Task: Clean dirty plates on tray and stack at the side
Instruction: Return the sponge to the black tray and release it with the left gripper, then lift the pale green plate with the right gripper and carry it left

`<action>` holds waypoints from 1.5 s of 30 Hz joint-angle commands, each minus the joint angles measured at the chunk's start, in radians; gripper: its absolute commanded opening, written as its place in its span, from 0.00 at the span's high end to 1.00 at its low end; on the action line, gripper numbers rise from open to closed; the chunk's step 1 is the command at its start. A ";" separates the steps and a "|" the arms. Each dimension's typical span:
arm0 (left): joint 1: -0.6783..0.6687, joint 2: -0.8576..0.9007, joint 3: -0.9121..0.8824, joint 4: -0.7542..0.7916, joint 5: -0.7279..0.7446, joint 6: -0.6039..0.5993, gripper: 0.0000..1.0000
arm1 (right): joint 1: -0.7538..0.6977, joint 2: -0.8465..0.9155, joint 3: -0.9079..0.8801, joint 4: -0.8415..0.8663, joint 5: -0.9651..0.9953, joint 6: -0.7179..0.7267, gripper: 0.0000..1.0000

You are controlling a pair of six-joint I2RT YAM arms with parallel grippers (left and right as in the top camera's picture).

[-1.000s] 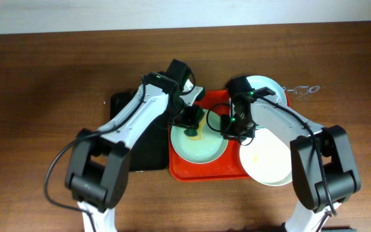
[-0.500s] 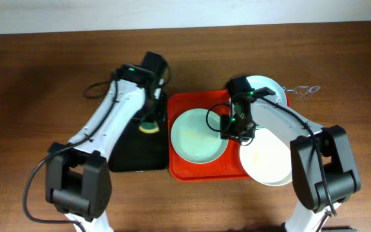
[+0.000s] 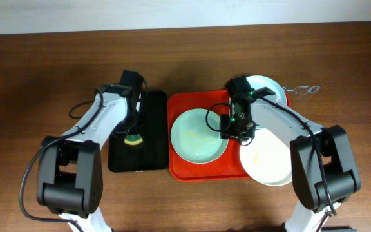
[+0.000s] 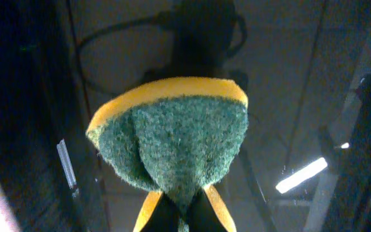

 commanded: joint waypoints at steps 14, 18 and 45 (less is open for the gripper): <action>0.003 -0.024 -0.055 0.048 0.048 0.069 0.97 | -0.001 0.013 -0.017 0.034 0.026 0.003 0.80; 0.003 -0.024 -0.055 0.047 0.048 0.069 0.90 | -0.001 0.013 -0.024 0.041 0.033 0.003 0.94; 0.003 -0.450 0.045 -0.106 0.084 0.046 0.10 | -0.003 -0.217 0.032 0.017 0.051 -0.083 0.96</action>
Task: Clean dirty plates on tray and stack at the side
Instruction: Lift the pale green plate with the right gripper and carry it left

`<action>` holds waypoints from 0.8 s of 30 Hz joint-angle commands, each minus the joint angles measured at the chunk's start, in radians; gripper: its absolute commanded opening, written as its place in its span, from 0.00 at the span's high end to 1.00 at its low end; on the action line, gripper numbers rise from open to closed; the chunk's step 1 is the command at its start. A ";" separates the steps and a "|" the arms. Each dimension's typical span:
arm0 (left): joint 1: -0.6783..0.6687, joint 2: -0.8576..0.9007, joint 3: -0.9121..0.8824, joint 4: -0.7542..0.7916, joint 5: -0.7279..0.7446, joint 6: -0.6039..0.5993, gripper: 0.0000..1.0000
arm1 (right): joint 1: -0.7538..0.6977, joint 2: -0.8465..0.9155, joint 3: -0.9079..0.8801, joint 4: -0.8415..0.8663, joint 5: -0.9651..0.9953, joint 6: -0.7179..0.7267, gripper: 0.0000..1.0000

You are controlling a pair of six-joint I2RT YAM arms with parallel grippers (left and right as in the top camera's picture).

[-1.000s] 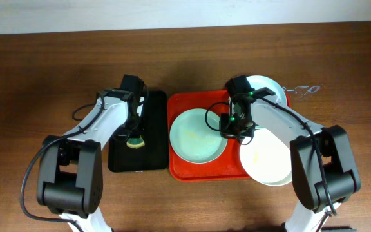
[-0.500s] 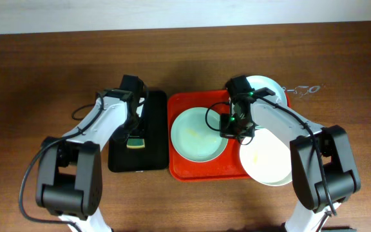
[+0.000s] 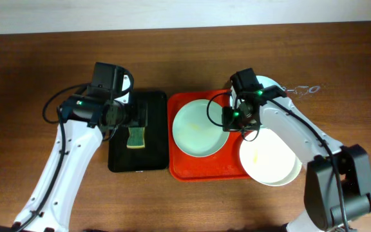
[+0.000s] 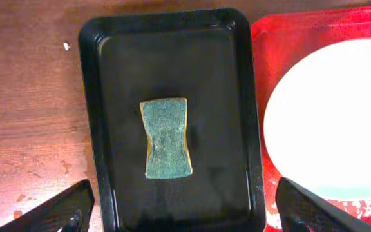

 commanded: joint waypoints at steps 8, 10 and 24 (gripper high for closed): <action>0.015 -0.014 0.017 -0.059 -0.115 -0.058 0.00 | -0.054 -0.145 0.022 -0.006 -0.065 -0.018 0.96; 0.047 -0.014 0.018 -0.071 -0.117 -0.084 0.01 | -0.063 -0.147 0.022 0.000 -0.106 -0.018 0.96; 0.220 -0.014 0.018 -0.147 -0.057 -0.141 0.01 | 0.202 -0.139 0.021 0.248 0.127 0.131 0.96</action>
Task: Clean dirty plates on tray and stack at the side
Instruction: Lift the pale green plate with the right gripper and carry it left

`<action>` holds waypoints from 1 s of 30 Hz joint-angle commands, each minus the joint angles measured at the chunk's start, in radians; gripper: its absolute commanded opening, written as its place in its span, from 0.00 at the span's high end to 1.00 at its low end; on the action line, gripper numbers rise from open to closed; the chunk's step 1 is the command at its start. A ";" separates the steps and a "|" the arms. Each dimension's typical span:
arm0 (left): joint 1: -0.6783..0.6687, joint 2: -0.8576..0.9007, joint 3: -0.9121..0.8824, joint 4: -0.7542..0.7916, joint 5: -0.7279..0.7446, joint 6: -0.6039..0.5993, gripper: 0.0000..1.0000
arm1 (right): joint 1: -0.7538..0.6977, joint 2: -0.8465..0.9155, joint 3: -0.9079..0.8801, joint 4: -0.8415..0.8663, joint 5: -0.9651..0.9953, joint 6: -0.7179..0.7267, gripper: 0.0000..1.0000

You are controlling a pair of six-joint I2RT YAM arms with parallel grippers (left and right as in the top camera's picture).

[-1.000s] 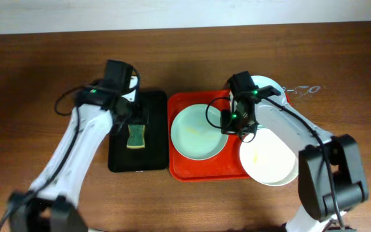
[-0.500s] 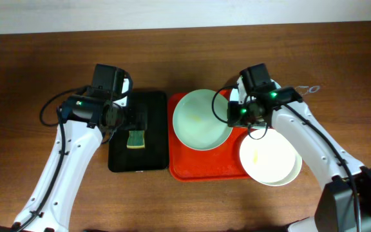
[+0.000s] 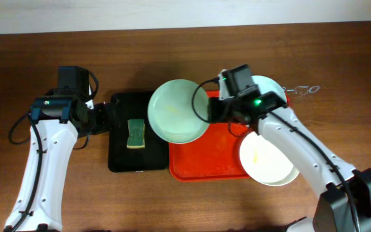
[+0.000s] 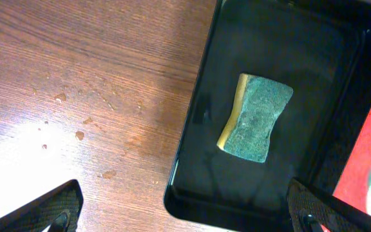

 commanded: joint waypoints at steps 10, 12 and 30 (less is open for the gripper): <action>0.003 -0.013 0.017 -0.002 0.014 -0.013 0.01 | 0.275 -0.016 0.021 0.184 0.504 -0.092 0.96; 0.003 -0.013 0.017 -0.002 0.014 -0.013 0.01 | 0.308 -0.018 0.021 0.212 0.593 -0.158 0.96; 0.003 -0.013 0.017 -0.002 0.014 -0.013 0.01 | 0.614 -0.031 0.021 0.591 1.290 -0.728 0.96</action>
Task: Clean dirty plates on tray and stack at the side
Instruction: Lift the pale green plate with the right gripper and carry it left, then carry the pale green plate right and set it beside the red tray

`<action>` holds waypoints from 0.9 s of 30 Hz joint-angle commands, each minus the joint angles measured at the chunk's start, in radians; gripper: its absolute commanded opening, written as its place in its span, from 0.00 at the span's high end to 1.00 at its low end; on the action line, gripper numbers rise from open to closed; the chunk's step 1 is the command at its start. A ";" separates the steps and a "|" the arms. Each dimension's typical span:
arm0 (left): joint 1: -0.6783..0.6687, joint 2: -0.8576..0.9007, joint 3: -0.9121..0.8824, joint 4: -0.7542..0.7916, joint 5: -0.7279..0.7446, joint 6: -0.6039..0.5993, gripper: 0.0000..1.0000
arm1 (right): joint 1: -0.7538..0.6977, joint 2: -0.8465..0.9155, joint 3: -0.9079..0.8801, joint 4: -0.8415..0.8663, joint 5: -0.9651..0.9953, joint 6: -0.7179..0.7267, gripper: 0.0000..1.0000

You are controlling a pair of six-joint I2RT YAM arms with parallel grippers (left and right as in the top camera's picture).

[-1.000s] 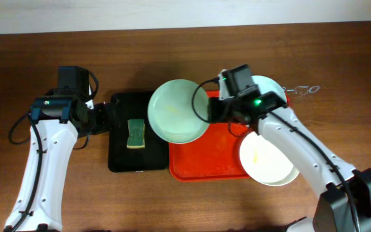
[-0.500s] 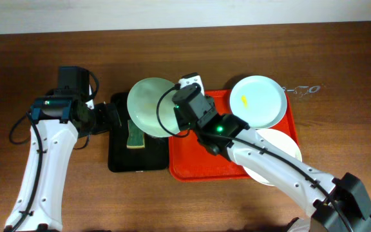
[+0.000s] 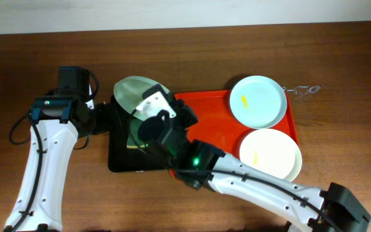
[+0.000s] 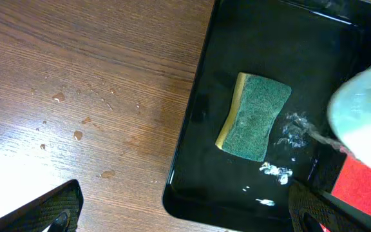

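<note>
A pale green plate (image 3: 133,94) hangs tilted over the black tray (image 3: 117,162). My right gripper (image 3: 149,109) is shut on its rim, the fingers mostly hidden under the wrist. In the left wrist view the plate's edge (image 4: 366,106) shows at the right, with white bits (image 4: 290,127) dropping from it into the black tray (image 4: 192,135). A green and yellow sponge (image 4: 254,116) lies flat in that tray. My left gripper (image 4: 185,212) is open and holds nothing, just beyond the tray's left edge (image 3: 104,120).
The red tray (image 3: 218,108) holds a pale blue plate (image 3: 257,101) and a white plate (image 3: 269,156), both with yellow smears. A small metal object (image 3: 301,89) lies on the table at the far right. Water drops (image 4: 60,98) spot the wood left of the black tray.
The green plate was level over the seam between the two trays; now it is tilted over the black tray, shedding white bits. My right arm stands nearer the camera. The left arm has not moved.
My left gripper was shut on the sponge over the black tray while the right held the green plate on the red tray. Then the sponge lay loose in the tray and the left gripper was open above it. Later the left gripper was further left and the plate lifted; now it is tipped.
</note>
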 commanded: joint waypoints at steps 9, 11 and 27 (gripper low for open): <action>0.003 -0.013 0.017 -0.001 0.011 -0.013 0.01 | 0.051 -0.030 0.021 0.146 0.208 -0.187 0.96; 0.003 -0.013 0.017 -0.001 0.011 -0.013 0.01 | 0.051 -0.030 0.021 0.147 0.208 -0.187 0.96; 0.003 -0.013 0.017 -0.001 0.011 -0.013 0.01 | 0.036 -0.029 0.021 0.094 0.202 0.041 0.96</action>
